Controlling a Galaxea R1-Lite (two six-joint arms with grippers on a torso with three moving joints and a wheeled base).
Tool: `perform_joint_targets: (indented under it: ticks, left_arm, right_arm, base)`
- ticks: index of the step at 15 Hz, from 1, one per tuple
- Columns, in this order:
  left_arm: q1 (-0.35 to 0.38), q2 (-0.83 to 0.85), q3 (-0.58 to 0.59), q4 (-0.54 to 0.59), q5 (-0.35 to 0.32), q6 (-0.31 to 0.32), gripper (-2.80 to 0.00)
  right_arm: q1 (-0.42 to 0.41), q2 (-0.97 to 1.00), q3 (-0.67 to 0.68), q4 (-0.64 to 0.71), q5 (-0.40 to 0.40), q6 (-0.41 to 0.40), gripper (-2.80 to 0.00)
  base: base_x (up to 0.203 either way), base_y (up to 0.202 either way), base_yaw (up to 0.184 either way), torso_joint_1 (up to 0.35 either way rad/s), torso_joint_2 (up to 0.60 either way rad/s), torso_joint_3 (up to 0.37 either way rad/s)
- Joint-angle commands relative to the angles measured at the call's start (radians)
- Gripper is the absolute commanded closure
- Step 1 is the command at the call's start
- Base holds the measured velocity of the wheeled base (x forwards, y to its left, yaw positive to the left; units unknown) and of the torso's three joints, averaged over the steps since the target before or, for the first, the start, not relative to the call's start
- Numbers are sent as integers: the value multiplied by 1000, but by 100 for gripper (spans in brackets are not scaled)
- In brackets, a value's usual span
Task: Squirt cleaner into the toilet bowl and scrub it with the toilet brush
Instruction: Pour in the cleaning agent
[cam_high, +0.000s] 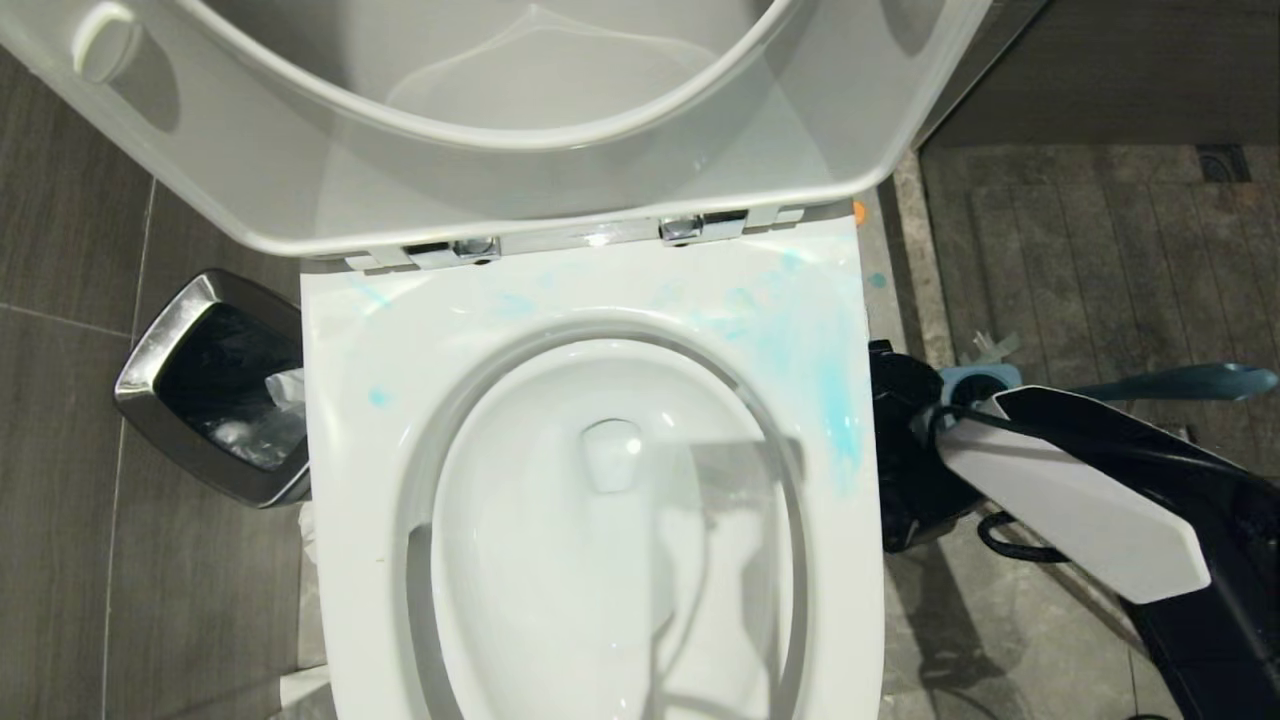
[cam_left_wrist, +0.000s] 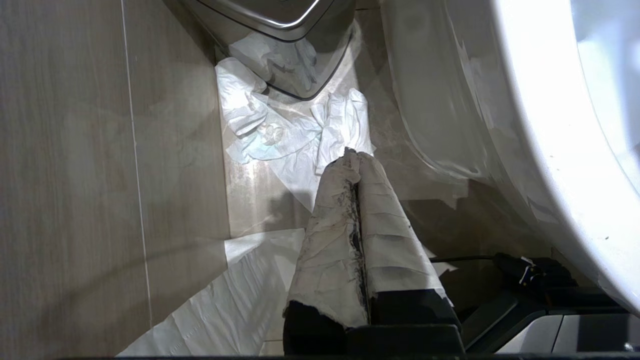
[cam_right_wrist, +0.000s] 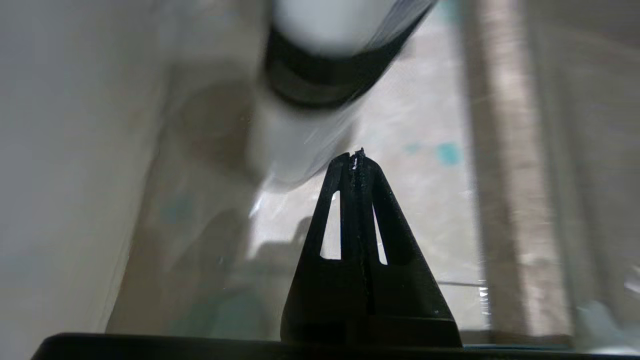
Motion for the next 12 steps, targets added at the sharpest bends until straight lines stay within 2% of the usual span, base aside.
perform_joint_targets:
  ticks: [1,5,8,12]
  left_arm:
    - [0,1,0,-1,0,0,0]
    - [0,0,0,-1,0,0,0]
    - [0,0,0,-1,0,0,0]
    - [0,0,0,-1,0,0,0]
  right_arm:
    - [21,60,-128,-9,-64,-31,0]
    - [20,162,-412,-9,-78,-142,0]
    - [18,205,-497,-9,-92,-201,0]
    - [-3,231,-537,-9,-92,-210,0]
  base:
    - [0,0,0,0,0,0]
    - [0,0,0,0,0,0]
    - [0,0,0,0,0,0]
    - [0,0,0,0,0,0]
